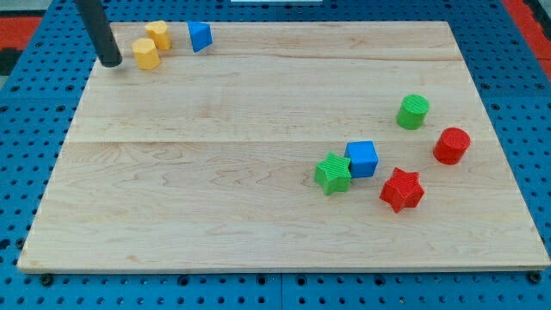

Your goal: Put the yellow hexagon at the bottom right side of the blue triangle

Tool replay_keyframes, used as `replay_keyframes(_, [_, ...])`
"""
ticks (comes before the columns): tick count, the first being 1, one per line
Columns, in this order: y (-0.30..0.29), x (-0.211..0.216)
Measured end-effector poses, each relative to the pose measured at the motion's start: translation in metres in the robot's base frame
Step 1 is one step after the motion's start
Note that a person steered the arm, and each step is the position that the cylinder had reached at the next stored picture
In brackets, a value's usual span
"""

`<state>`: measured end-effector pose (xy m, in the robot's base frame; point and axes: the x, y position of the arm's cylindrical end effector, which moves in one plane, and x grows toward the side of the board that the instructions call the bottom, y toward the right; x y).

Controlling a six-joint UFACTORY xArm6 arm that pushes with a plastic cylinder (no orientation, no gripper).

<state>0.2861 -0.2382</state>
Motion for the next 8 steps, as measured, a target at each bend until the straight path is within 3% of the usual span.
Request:
replay_keyframes(1, [0.022,0.003])
replay_keyframes(2, [-0.033,-0.02])
replay_keyframes(3, [-0.002,-0.024])
replay_keyframes(4, [0.064,0.014])
replay_keyframes(5, [0.105,0.021])
replay_keyframes(6, [0.035,-0.006])
replay_keyframes(8, [0.085,0.0])
